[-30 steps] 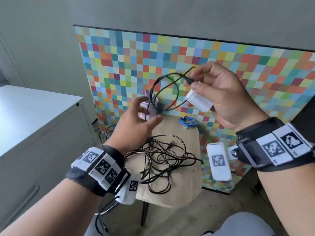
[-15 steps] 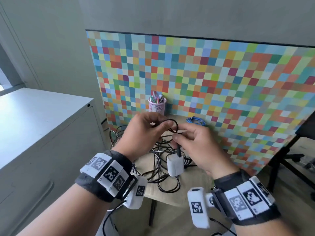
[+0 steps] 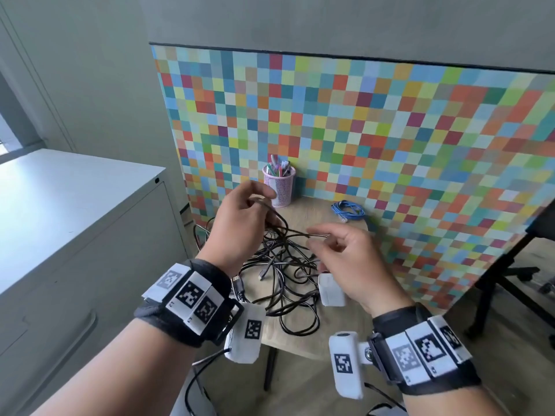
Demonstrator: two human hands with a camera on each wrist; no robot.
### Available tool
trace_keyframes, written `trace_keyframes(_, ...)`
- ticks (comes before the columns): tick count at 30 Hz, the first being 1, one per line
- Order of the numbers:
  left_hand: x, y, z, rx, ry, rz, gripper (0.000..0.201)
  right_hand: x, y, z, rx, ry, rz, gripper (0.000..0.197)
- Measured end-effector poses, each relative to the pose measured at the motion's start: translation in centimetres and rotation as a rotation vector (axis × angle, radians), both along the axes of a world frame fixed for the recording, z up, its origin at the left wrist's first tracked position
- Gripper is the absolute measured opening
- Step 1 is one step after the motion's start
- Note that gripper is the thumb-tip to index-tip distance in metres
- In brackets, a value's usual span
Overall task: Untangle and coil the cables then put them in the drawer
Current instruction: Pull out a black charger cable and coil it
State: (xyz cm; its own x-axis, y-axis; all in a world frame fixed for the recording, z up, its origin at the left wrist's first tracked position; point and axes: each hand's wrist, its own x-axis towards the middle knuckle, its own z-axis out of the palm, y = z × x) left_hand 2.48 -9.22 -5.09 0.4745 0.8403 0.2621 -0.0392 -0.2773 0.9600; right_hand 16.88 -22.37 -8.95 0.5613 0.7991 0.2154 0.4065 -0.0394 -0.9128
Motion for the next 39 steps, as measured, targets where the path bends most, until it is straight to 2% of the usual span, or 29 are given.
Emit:
trace_keyframes(3,0.4,-1.0,0.9,0.011,0.052,-0.067,0.022,-1.1,0.3,1.2,-0.039,-0.032,0.117,0.007)
trace_keyframes(5,0.5,-1.1,1.4,0.004,0.002,-0.081,0.02,-1.3,0.4,1.9,-0.009,0.019,0.137,0.013)
trace_keyframes(8,0.0,-0.1,2.2,-0.037,-0.159,0.019,0.022,0.0,-0.1,2.4,0.162,0.277,0.014,0.02)
trace_keyframes(10,-0.8,0.7,2.5,-0.071,-0.197,0.048,0.02,1.1,-0.7,2.6,0.208,0.359,-0.076,0.02)
trace_keyframes(12,-1.3,0.9,2.6,-0.053,-0.06,-0.037,0.016,1.5,-1.0,2.7,0.157,0.288,-0.091,0.022)
trace_keyframes(15,-0.9,0.0,2.3,0.007,0.188,-0.131,0.017,0.8,-0.7,2.9,0.024,0.11,0.033,0.039)
trace_keyframes(17,-0.4,-0.7,2.0,0.025,0.231,-0.127,0.019,-0.2,-0.4,3.3,-0.012,0.029,0.166,0.042)
trace_keyframes(19,0.0,-1.0,2.0,0.045,0.241,-0.103,0.019,-0.8,-0.3,4.0,-0.013,0.001,0.284,0.037)
trace_keyframes(23,0.1,-0.7,2.4,0.078,0.189,-0.016,0.018,-0.9,-0.2,5.1,-0.043,-0.01,0.368,0.026)
trace_keyframes(26,0.2,-0.9,3.1,0.105,0.152,-0.014,0.011,-1.5,0.4,5.4,-0.083,-0.145,0.314,0.007)
trace_keyframes(28,0.2,-1.1,3.5,0.129,0.165,-0.039,0.009,-1.8,0.6,5.6,-0.05,-0.2,0.288,0.006)
trace_keyframes(34,-1.4,-0.5,4.2,0.059,0.094,-0.206,0.003,0.3,-0.1,5.5,0.157,0.065,0.083,0.025)
trace_keyframes(36,-1.5,-0.3,3.7,0.035,0.063,-0.25,0.006,0.7,-0.2,5.2,0.207,0.074,0.001,0.028)
trace_keyframes(39,-1.7,0.1,2.8,-0.059,0.074,-0.301,0.018,1.6,-0.6,5.0,0.286,0.2,-0.105,0.03)
